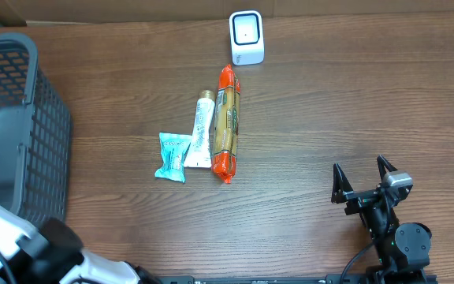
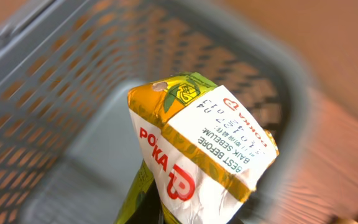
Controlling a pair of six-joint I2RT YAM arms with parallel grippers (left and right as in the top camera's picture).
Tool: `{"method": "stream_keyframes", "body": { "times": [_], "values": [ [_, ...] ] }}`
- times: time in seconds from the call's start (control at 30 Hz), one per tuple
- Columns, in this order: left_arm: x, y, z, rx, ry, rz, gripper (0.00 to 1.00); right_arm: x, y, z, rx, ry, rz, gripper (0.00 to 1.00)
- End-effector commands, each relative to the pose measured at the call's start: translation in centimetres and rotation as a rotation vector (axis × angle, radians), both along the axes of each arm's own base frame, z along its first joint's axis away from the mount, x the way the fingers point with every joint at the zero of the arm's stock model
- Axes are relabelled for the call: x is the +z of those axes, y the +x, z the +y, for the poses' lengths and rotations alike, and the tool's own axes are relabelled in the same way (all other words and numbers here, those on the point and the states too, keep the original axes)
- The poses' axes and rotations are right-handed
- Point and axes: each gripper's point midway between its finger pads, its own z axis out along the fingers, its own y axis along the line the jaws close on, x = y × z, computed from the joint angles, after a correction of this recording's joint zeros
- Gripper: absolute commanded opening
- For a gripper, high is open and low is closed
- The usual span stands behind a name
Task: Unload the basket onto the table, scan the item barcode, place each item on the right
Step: 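Grasp the Pokka carton with the left gripper and lift it out, then carry the carton right of the pasta and release it on the table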
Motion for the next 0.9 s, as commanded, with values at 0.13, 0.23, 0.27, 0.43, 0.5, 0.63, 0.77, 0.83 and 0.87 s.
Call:
{"method": "stream_keyframes", "body": {
  "times": [0.13, 0.23, 0.27, 0.43, 0.5, 0.63, 0.77, 0.83, 0.87],
  "values": [
    [8.0, 2.1, -14.4, -0.341, 0.082, -0.19, 0.04, -0.2, 0.0, -0.2, -0.01, 0.004, -0.002, 1.0],
    [7.9, 3.2, -20.8, -0.521, 0.041, -0.197, 0.04, -0.2, 0.0, -0.2, -0.01, 0.004, -0.002, 1.0],
    [7.7, 3.6, -23.2, -0.589, 0.006, -0.196, 0.04, -0.2, 0.0, -0.2, -0.01, 0.004, -0.002, 1.0],
    [4.9, 4.8, -33.0, -0.821, -0.18, -0.127, 0.04, -0.2, 0.0, -0.2, -0.01, 0.004, -0.002, 1.0],
    [3.0, 5.4, -36.9, -0.902, -0.248, -0.071, 0.04, -0.2, 0.0, -0.2, -0.01, 0.004, -0.002, 1.0],
    [-1.7, 6.7, -42.9, -0.996, -0.337, 0.047, 0.04, -0.2, 0.0, -0.2, -0.01, 0.004, -0.002, 1.0],
    [-6.7, 8.2, -48.8, -1.057, -0.447, 0.135, 0.04, -0.2, 0.0, -0.2, -0.01, 0.004, -0.002, 1.0],
    [-9.4, 9.0, -51.2, -1.06, -0.489, 0.176, 0.04, -0.2, 0.0, -0.2, -0.01, 0.003, -0.002, 1.0],
    [-10.7, 9.3, -52.2, -1.06, -0.502, 0.197, 0.04, -0.2, 0.0, -0.2, -0.01, 0.004, -0.002, 1.0]
  ]
}}
